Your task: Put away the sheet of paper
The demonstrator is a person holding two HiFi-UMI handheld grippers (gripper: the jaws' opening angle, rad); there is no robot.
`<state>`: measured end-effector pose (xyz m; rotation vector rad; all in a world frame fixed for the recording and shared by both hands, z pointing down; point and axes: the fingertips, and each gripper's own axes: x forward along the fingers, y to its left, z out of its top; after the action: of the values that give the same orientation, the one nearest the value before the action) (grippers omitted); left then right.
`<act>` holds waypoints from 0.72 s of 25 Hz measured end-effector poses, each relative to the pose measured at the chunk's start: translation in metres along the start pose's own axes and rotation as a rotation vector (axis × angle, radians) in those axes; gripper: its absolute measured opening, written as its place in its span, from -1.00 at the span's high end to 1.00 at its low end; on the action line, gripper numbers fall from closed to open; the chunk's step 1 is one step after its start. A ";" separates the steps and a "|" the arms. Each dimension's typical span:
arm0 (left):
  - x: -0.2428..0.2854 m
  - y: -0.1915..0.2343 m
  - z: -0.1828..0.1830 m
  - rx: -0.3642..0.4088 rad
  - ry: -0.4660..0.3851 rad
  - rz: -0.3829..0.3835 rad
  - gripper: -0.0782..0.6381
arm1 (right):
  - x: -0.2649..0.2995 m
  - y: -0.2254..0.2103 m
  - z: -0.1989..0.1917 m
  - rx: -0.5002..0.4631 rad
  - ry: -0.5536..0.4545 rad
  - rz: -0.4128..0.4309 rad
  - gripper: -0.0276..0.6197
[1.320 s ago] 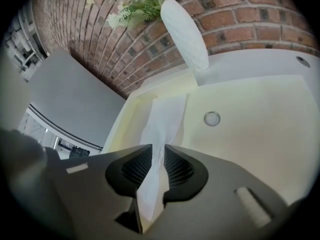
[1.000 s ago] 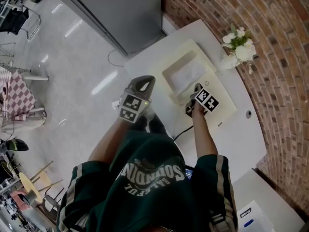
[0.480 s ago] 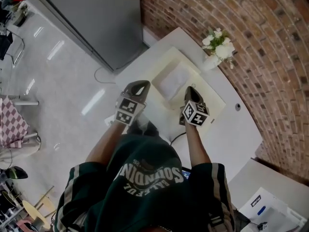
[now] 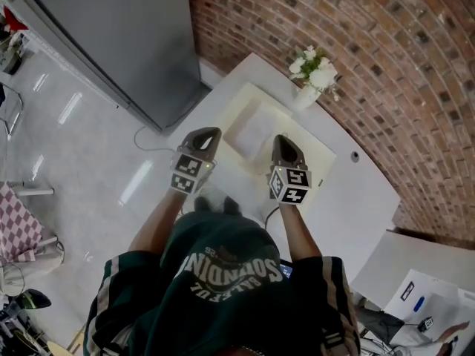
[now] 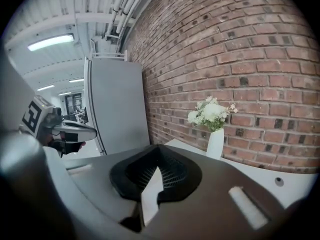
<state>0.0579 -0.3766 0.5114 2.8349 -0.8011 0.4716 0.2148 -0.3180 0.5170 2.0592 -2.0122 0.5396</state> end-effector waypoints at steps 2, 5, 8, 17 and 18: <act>0.001 -0.002 0.000 0.002 -0.002 -0.011 0.75 | -0.003 0.002 0.000 -0.010 0.002 -0.007 0.91; 0.003 -0.005 0.001 0.008 -0.005 -0.028 0.75 | -0.006 0.003 -0.002 -0.012 0.002 -0.016 0.91; 0.003 -0.006 0.002 0.010 -0.008 -0.038 0.75 | -0.007 0.005 -0.003 -0.013 0.003 -0.021 0.91; 0.002 -0.001 0.002 0.009 -0.009 -0.041 0.75 | -0.004 0.012 -0.006 -0.027 0.016 -0.021 0.91; 0.003 0.000 0.002 0.008 -0.009 -0.041 0.75 | -0.003 0.012 -0.006 -0.029 0.018 -0.021 0.91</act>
<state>0.0605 -0.3782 0.5109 2.8567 -0.7424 0.4583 0.2019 -0.3133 0.5201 2.0490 -1.9741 0.5196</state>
